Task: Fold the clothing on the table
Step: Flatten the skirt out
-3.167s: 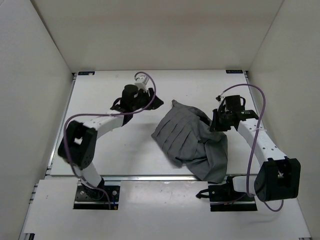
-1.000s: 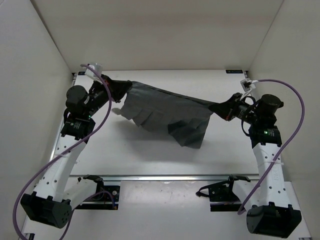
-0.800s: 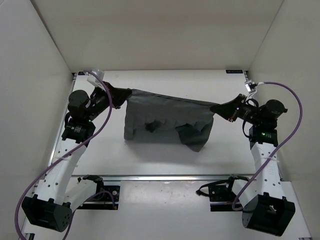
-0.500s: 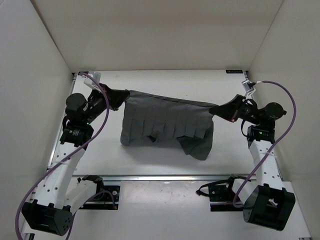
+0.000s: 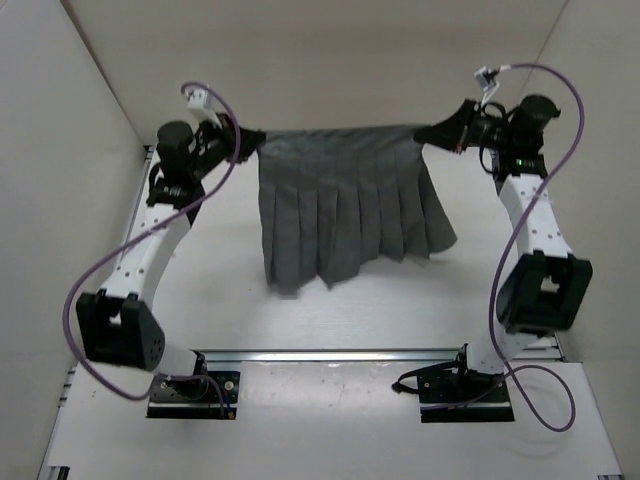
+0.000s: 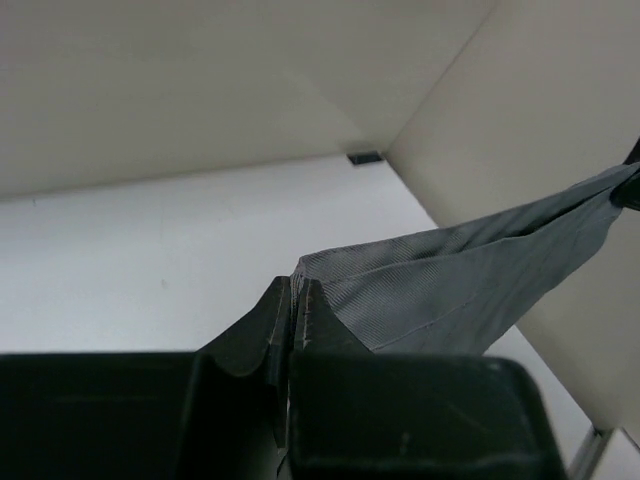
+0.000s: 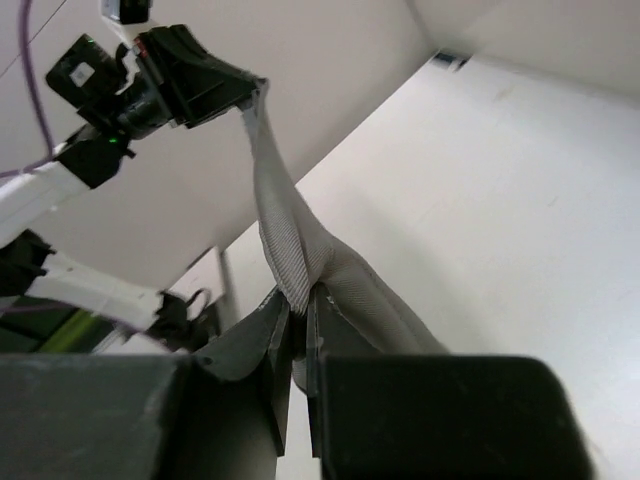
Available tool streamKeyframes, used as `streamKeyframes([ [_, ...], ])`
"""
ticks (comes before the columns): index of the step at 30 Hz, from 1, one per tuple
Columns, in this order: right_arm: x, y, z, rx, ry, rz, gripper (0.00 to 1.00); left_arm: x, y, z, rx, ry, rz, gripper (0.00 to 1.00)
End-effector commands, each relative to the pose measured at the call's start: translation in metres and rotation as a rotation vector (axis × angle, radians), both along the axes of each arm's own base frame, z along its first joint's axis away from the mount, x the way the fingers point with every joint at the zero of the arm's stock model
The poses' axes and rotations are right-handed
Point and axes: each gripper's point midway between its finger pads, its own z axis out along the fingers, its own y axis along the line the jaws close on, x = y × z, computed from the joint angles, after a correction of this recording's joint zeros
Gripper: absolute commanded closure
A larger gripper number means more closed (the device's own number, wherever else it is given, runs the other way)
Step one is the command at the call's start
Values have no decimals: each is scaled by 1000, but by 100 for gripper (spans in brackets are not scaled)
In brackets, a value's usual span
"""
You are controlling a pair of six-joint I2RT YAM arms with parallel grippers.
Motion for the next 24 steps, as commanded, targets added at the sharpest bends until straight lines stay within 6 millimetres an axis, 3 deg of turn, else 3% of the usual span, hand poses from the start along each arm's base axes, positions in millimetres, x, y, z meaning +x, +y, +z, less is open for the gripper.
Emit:
streamKeyframes([
  [1, 45, -16, 36, -45, -102, -59, 99, 25, 18, 95, 38, -237, 47, 100],
  [2, 54, -17, 56, -53, -129, -69, 100, 27, 19, 114, 52, -267, 56, 100],
  [3, 62, -23, 70, -63, -166, -78, 100, 29, 21, 118, 56, -264, 67, 100],
  [5, 66, -26, 78, -66, -166, -78, 100, 23, 19, 140, 57, -304, 68, 100],
  [7, 67, -29, 70, -55, -148, -75, 100, 21, 18, 136, 57, -298, 64, 100],
  [9, 60, -24, 43, -50, -86, -55, 100, 17, 14, 116, 53, -280, 68, 100],
  [10, 61, -18, 15, -54, -39, -46, 100, 12, 15, 102, 46, -264, 73, 100],
  [11, 54, -15, 12, -60, -43, -63, 100, 8, 14, 69, 46, -204, 73, 100],
  [12, 52, -9, -14, -74, -4, -90, 100, 5, 14, 63, 32, -203, 73, 100],
  [15, 35, -2, -82, -151, 95, -188, 100, -16, 11, -29, 47, -49, 69, 100],
  [16, 18, 7, -109, -197, 119, -181, 100, -19, 12, -39, 44, -38, 86, 100],
  [17, 16, 5, -125, -251, 138, -233, 100, -30, 14, -69, 54, 16, 98, 100],
  [18, 5, 9, -148, -305, 171, -282, 100, -43, 18, -87, 55, 38, 108, 100],
  [19, -18, 18, -165, -332, 191, -272, 100, -50, 19, -100, 50, 71, 113, 100],
  [20, -26, 21, -173, -349, 200, -296, 100, -64, 23, -120, 51, 109, 134, 100],
  [23, -73, 17, -222, -361, 279, -354, 100, -104, 27, -152, 40, 147, 177, 100],
  [24, -80, 13, -222, -380, 267, -393, 100, -120, 23, -159, 33, 143, 160, 100],
])
